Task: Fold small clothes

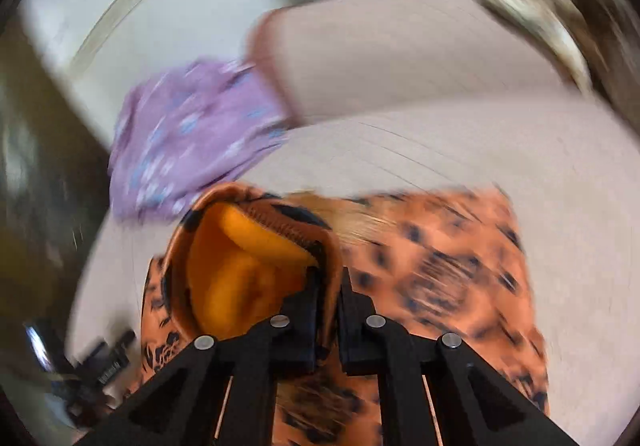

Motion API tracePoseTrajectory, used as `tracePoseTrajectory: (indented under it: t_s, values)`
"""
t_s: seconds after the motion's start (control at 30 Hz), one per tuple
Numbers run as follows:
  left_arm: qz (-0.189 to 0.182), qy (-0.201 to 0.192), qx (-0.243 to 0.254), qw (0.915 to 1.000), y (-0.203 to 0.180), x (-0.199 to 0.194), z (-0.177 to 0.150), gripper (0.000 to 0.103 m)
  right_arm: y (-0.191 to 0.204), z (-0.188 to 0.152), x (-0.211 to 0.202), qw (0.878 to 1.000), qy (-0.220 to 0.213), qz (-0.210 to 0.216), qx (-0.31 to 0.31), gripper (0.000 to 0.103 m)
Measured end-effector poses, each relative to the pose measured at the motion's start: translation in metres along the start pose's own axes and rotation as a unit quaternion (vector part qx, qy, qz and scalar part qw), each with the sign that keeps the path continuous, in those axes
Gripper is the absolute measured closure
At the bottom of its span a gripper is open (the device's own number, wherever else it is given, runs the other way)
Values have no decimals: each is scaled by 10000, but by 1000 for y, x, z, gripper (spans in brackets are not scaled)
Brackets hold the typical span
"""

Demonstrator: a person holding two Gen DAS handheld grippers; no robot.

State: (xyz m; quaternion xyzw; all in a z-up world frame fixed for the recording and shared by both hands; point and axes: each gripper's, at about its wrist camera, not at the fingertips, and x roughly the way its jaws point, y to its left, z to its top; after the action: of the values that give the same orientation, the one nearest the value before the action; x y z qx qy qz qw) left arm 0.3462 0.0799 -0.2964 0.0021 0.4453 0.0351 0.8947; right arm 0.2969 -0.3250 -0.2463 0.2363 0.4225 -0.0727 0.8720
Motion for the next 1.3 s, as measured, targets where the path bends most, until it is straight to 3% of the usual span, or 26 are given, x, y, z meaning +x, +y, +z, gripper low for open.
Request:
tracePoseTrajectory:
  t_s: [0.1, 0.17, 0.3, 0.37, 0.43, 0.5, 0.53, 0.57, 0.63, 0.73, 0.77, 0.8, 0.83, 0.87, 0.93, 1.0, 1.1, 1.2, 1.27, 1.3]
  values:
    - [67, -137, 228, 9996, -13, -5, -3, 14, -73, -25, 0, 9964, 214, 126, 806, 95]
    - [148, -234, 346, 9990, -19, -8, -5, 14, -112, -50, -4, 9909, 289, 435, 1242, 95]
    - [216, -289, 595, 9976, -33, -10, -12, 14, -163, -78, -7, 9747, 669, 476, 2081, 91]
    - [167, -293, 686, 9971, -39, -10, -15, 14, -176, -82, -17, 9715, 572, 527, 2239, 89]
    - [166, -330, 826, 9959, -46, -11, -18, 14, -176, -77, -28, 9708, 341, 847, 2220, 76]
    - [219, -306, 901, 9952, -51, -8, -20, 14, -162, -63, -34, 9726, 146, 1038, 2074, 14]
    - [208, -284, 882, 9955, -51, -7, -21, 14, -150, -54, -37, 9747, -60, 1140, 1921, 12]
    - [191, -265, 853, 9958, -51, -6, -21, 14, -135, -46, -36, 9761, -217, 1289, 1733, 12]
    - [150, -239, 808, 9963, -49, -5, -20, 14, -111, -34, -21, 9793, -124, 1374, 1484, 12]
    - [121, -217, 801, 9965, -48, -2, -20, 14, -87, -24, 16, 9866, 147, 1068, 1226, 16]
    - [123, -221, 814, 9964, -49, -2, -20, 14, -80, -23, 32, 9878, 278, 960, 1192, 44]
    - [125, -225, 828, 9962, -49, -1, -20, 14, -76, -24, 37, 9880, 406, 919, 1173, 93]
    - [120, -220, 824, 9963, -49, -1, -20, 14, -68, -20, 43, 9886, 544, 857, 1112, 95]
    - [106, -211, 813, 9964, -49, -1, -20, 14, -59, -16, 35, 9907, 354, 831, 1021, 95]
    - [79, -177, 777, 9968, -48, 0, -18, 14, -38, 1, -5, 9908, -445, 1103, 643, 95]
    - [52, -150, 718, 9973, -46, 1, -18, 14, -31, 16, -59, 9793, -1313, 1436, 567, 95]
    - [78, -174, 714, 9973, -48, 0, -19, 14, -40, 22, -105, 9658, -1926, 1648, 554, 96]
    - [74, -165, 696, 9974, -47, 1, -20, 14, -69, 5, -107, 9762, -1676, 1252, 572, 95]
    - [85, -151, 673, 9976, -47, 1, -20, 14, -100, -17, -90, 9864, -1220, 714, 842, 92]
    - [104, -151, 670, 9976, -47, 0, -21, 14, -121, -33, -77, 9914, -860, 191, 972, 90]
